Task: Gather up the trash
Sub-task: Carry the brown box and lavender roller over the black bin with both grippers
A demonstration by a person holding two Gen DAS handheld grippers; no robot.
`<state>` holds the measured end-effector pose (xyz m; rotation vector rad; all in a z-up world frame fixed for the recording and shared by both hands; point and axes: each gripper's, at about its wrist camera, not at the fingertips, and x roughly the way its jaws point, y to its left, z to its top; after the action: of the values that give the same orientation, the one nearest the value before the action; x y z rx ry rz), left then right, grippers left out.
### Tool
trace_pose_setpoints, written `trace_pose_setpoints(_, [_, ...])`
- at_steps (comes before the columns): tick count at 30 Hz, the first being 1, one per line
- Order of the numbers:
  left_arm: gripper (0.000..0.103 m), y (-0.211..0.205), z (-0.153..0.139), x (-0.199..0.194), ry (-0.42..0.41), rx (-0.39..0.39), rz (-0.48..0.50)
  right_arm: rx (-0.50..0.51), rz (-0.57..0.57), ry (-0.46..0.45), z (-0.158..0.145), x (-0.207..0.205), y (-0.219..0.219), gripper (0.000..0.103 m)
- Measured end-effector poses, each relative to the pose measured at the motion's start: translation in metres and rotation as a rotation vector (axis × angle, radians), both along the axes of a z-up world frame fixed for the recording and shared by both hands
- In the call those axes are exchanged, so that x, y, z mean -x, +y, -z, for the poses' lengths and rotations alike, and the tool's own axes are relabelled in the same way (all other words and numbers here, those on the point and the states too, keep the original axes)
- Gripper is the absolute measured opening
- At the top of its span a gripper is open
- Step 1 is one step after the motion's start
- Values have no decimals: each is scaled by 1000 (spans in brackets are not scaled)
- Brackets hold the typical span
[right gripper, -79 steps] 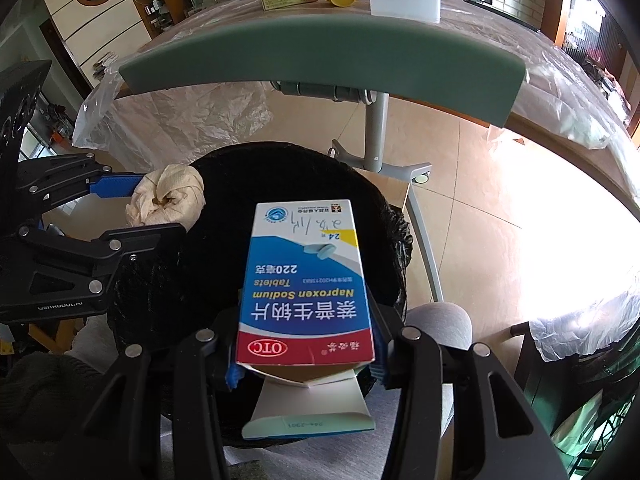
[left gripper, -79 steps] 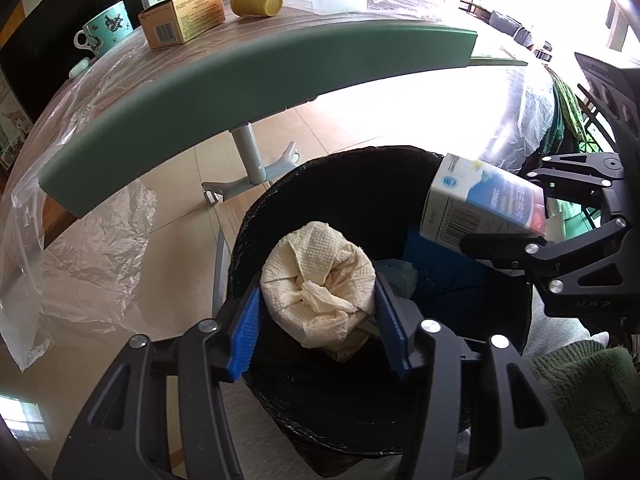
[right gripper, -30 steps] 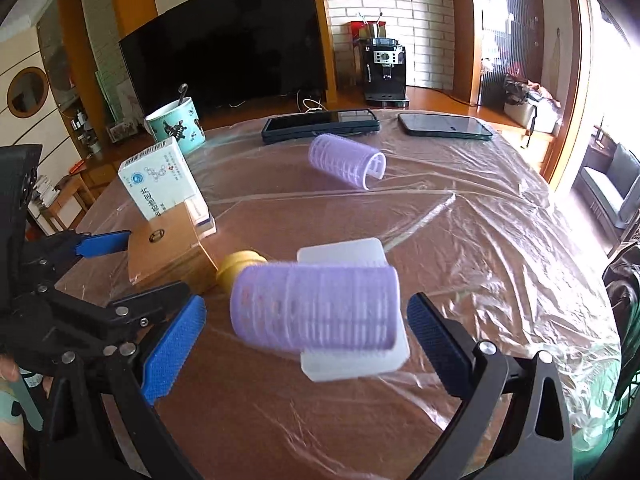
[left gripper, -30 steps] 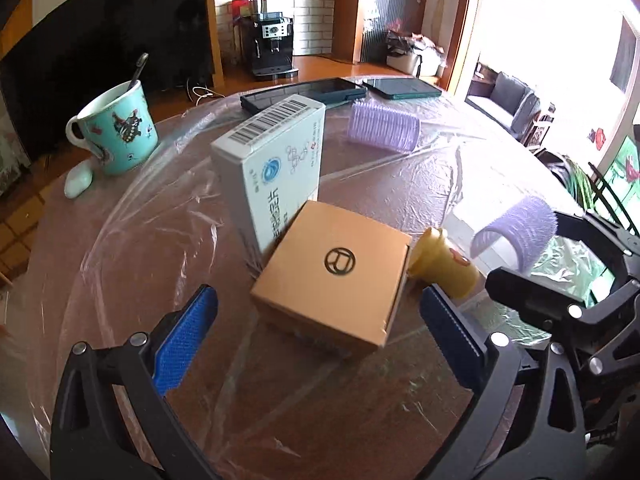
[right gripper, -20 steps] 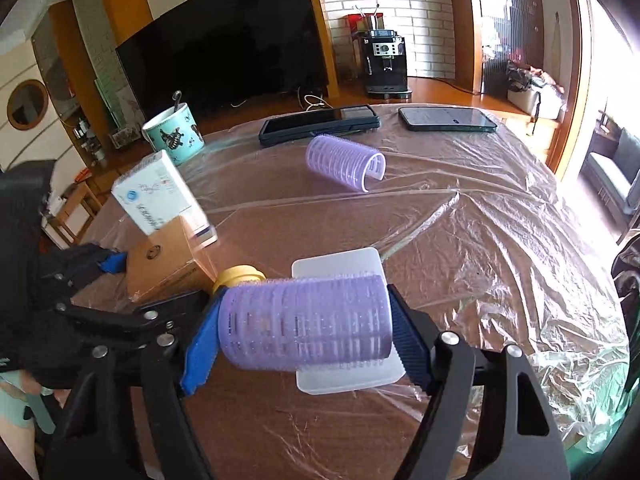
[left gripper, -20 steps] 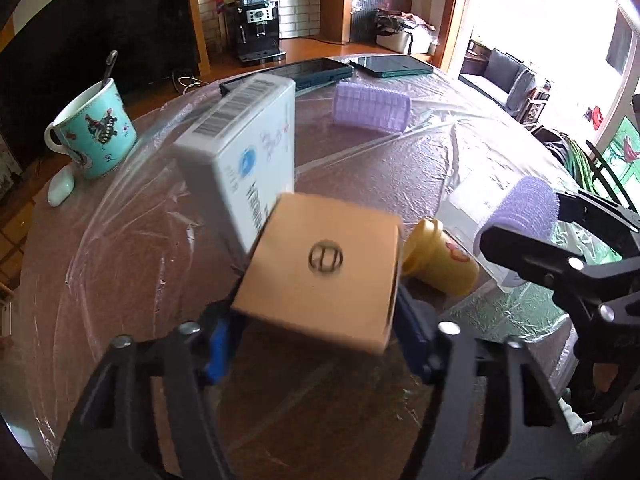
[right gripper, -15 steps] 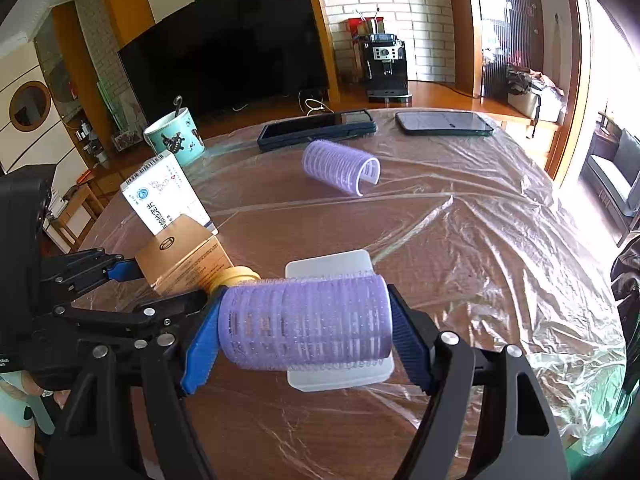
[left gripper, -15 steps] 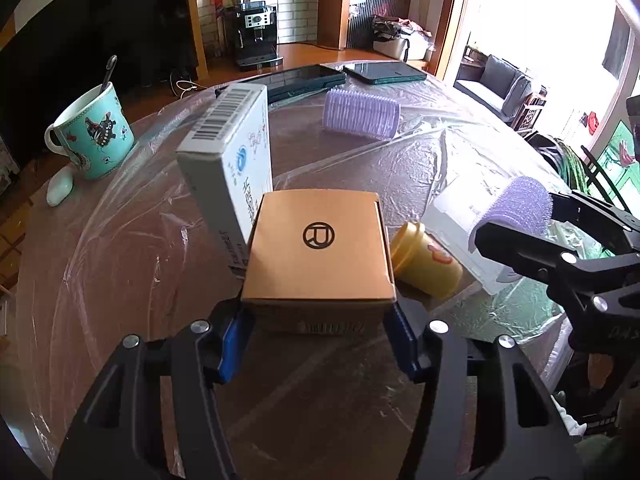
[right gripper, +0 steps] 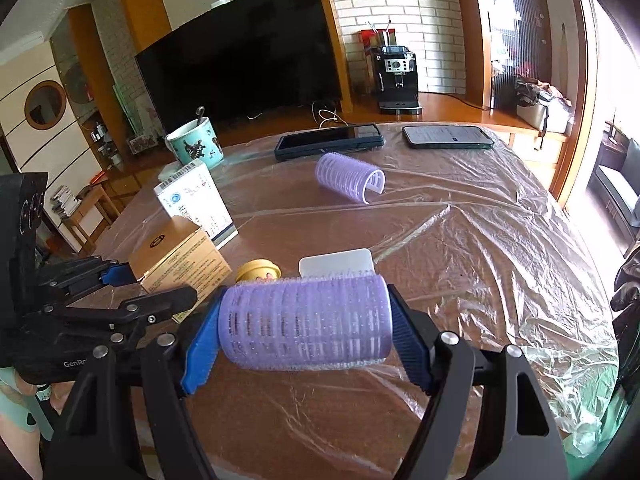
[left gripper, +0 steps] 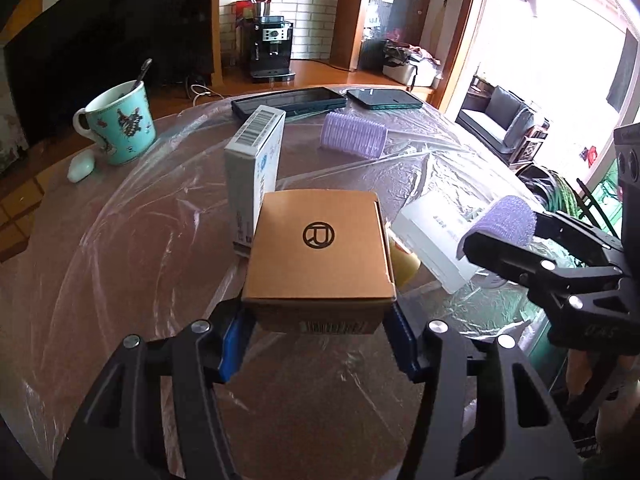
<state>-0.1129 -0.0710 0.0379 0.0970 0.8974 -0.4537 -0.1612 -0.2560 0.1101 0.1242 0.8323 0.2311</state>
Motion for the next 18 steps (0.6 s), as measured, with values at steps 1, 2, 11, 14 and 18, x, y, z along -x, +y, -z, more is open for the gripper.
trace_pose_setpoints(1, [59,0,0,2,-4,-7,-12,2,1,-1,0,1,-1,74])
trace_pose_setpoints(2, [59,0,0,6,-6,-14,-23,3,0,-1,-1,2,-1,74])
trace_pose_setpoints(11, [59,5,-4,33,-33,-3,-140,35,-6,-19,-7,16,-5,74])
trace_pose_setpoints(14, [59,7,-5,39,-41,3,-175,54,1,-25,-8,22,-6,74])
trace_pose_setpoints(18, [59,10,-7,49,-64,-13,-230,82,17,-33,-8,29,-6,74])
